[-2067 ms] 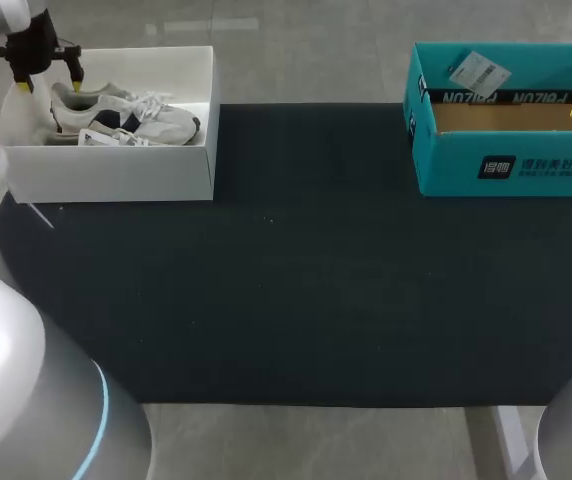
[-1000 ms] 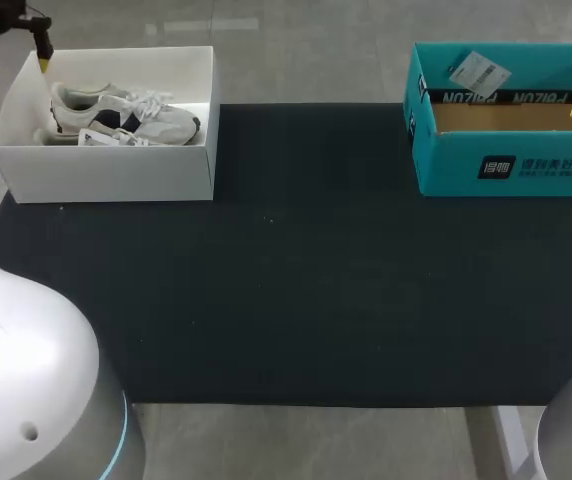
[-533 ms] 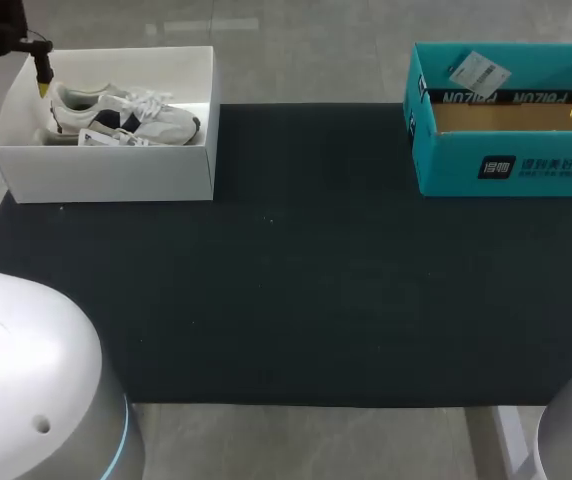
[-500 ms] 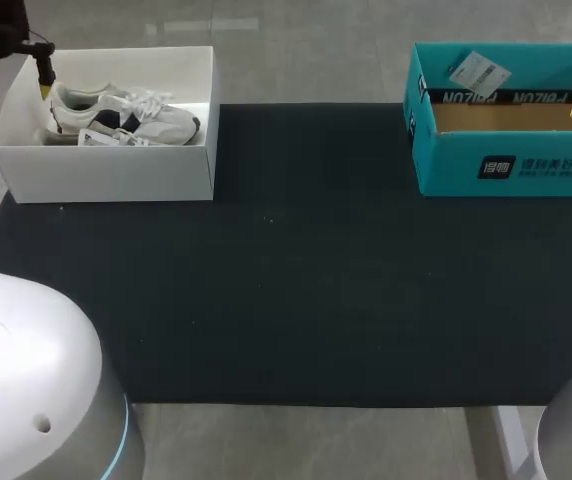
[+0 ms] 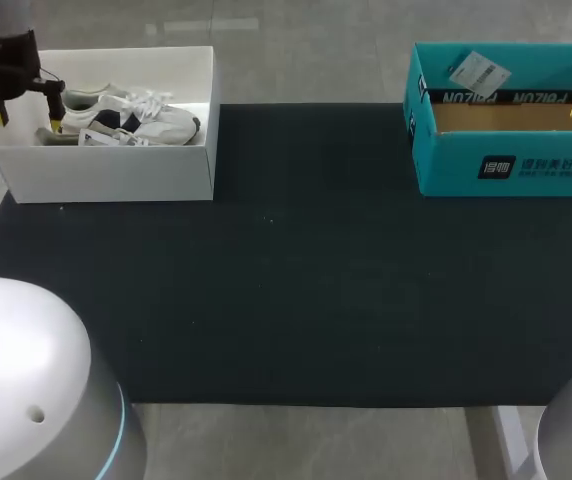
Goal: Take the shoe out of the shoebox, open the shoe tongue, remove and reinsert the insole, then place the shoe into the shoebox
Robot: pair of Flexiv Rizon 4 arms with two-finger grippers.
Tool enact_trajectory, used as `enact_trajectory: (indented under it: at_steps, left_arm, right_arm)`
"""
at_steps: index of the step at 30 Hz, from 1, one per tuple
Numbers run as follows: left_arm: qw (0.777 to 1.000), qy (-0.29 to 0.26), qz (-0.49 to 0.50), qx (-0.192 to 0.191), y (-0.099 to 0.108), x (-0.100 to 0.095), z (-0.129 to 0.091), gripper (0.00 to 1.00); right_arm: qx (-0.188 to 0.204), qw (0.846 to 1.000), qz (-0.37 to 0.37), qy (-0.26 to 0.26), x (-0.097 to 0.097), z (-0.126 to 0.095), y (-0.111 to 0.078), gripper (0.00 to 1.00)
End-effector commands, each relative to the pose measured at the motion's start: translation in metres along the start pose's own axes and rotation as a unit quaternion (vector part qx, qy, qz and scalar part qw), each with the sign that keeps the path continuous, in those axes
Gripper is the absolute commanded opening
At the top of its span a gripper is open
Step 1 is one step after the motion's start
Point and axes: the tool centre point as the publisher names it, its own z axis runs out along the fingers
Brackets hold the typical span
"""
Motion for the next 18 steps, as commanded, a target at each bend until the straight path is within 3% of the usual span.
enact_trajectory:
  at_steps: [1, 8, 10, 18]
  left_arm:
    - [1.000, -0.007, 0.001, -0.026, 0.002, -0.004, 0.011, 1.00]
    - [1.000, -0.008, 0.005, -0.020, 0.010, -0.005, 0.022, 1.00]
    - [1.000, -0.008, 0.005, -0.017, 0.010, -0.005, 0.024, 0.85]
    - [1.000, -0.014, 0.004, -0.009, 0.007, -0.003, 0.037, 0.58]
  right_arm:
    - [0.000, 1.000, 0.001, -0.001, 0.000, 0.001, 0.000, 1.00]
    - [0.000, 1.000, 0.001, -0.001, 0.000, 0.001, 0.000, 1.00]
    - [0.000, 1.000, 0.001, -0.001, 0.000, 0.001, 0.000, 1.00]
    - [0.000, 1.000, 0.001, -0.001, 0.000, 0.001, 0.000, 1.00]
